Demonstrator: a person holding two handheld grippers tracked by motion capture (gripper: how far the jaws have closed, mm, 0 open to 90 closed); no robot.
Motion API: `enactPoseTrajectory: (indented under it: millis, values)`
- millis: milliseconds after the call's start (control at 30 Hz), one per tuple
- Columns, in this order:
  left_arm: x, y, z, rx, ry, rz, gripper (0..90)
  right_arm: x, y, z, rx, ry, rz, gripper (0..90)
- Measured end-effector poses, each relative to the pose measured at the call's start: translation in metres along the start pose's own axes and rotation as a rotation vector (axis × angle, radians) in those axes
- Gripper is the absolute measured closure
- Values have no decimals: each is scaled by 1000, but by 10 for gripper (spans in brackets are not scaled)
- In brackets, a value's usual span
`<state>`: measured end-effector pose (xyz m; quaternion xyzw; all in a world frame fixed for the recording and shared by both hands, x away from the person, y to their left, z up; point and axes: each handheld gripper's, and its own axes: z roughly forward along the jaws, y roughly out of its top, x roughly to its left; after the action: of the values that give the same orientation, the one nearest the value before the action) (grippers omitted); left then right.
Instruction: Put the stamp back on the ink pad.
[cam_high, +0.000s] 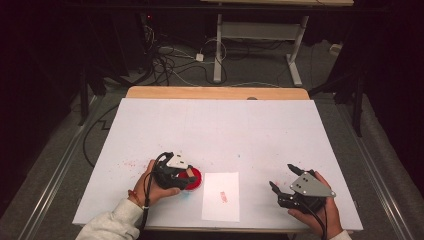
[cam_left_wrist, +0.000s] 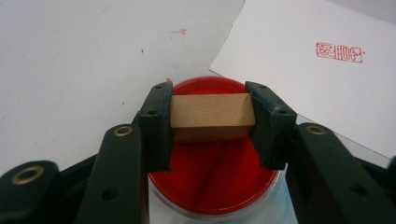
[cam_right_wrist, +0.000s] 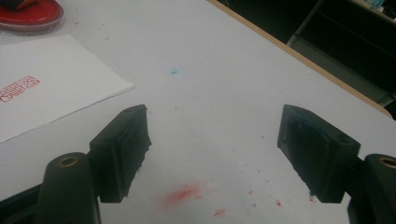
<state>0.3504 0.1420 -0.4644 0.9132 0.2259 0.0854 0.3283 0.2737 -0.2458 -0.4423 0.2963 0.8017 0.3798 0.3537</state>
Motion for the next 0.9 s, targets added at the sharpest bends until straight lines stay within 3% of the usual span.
enactPoseTrajectory:
  millis: [367,600,833,900]
  values:
    - [-1,-1,1,4,3,3,530,0,0,0,4,1,-1,252]
    - [-3,2,-2,-10,10,3,474,1,0,0,-2,9,-2,247]
    - [-6,5,-11,-79,37,6,427,1,0,-1,-6,16,-5,247]
    - [-8,6,-14,-102,64,10,387,1,0,0,-5,18,-4,247]
